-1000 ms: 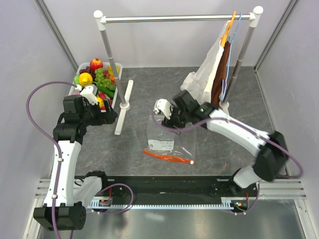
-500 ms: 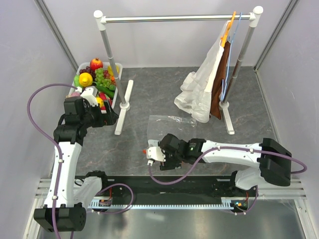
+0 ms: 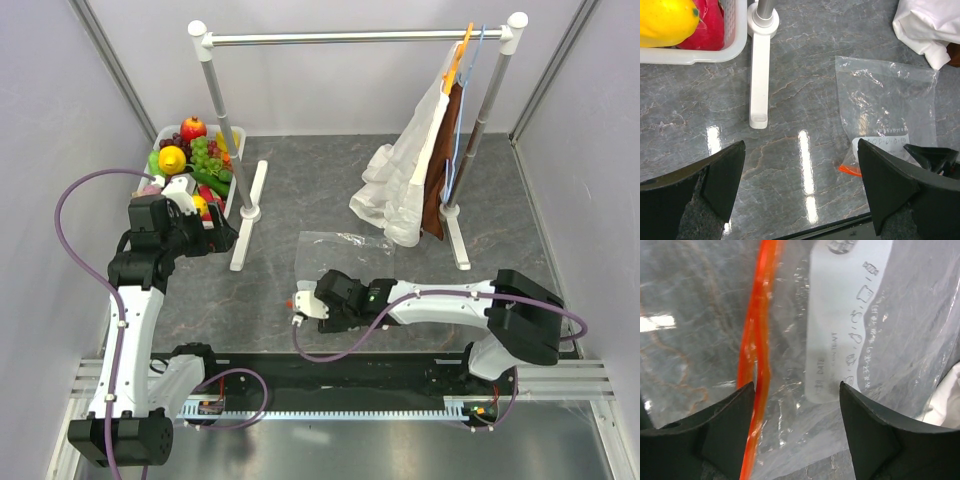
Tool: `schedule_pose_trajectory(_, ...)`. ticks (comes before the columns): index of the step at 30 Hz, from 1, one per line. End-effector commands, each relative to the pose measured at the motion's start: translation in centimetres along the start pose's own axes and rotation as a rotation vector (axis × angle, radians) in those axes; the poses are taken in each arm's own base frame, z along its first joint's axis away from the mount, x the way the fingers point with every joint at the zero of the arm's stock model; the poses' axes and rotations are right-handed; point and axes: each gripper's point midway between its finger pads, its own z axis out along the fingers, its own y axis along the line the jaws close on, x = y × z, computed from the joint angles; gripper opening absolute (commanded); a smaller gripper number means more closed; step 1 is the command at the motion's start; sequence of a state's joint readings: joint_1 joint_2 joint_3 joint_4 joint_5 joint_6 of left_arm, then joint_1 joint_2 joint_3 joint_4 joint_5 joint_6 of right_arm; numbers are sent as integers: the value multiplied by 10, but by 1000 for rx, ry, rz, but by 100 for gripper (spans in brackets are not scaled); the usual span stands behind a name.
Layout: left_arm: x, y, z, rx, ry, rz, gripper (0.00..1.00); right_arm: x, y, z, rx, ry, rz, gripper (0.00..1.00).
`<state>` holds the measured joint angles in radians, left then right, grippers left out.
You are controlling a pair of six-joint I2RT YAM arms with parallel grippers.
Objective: Place the food in the zip-top bag and seal the zipper
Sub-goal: Pick up the zipper food storage bag at the center of the board.
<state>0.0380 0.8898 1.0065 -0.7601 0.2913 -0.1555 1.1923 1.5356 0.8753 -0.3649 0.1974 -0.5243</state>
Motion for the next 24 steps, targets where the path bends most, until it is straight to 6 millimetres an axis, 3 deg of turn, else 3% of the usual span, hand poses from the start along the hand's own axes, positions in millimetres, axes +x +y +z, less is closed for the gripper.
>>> schedule_pose_trajectory(1, -5, -5, 0, 26, -28, -25, 100, -6, -18, 12, 15, -7, 83, 75)
schedule_pose_trajectory(4, -4, -6, 1, 34, -24, -25, 100, -4, -20, 16, -19, -9, 131, 73)
schedule_pose_trajectory(6, -3, -7, 3, 42, -22, -25, 100, -5, -20, 17, -41, -19, 143, 64)
schedule_pose_trajectory(9, -3, -9, 4, 57, -22, -28, 100, -4, -24, 17, -67, -20, 172, 33)
schedule_pose_trajectory(10, -2, -10, 4, 62, -21, -29, 100, -9, -28, 15, -80, -41, 186, 13)
schedule_pose_trajectory(11, -2, -10, 5, 65, -20, -32, 100, -11, -31, 14, -83, -48, 196, 3)
schedule_pose_trajectory(15, 3, -17, 8, 108, 0, -39, 100, -26, -45, 1, -97, -101, 261, 0)
schedule_pose_trajectory(16, 4, -19, 8, 121, 0, -41, 100, -36, -63, -8, -75, -136, 303, 0)
schedule_pose_trajectory(18, 7, -28, 6, 179, 5, -48, 100, -46, -75, -18, -98, -168, 394, 0)
schedule_pose_trajectory(19, 7, -33, 5, 204, -1, -48, 100, -57, -96, -27, -76, -208, 444, 0)
schedule_pose_trajectory(23, 13, -60, -7, 358, -19, -74, 100, -78, -129, -45, -68, -280, 613, 0)
schedule_pose_trajectory(24, 22, -68, -9, 415, -1, -86, 100, -80, -134, -47, -63, -288, 644, 0)
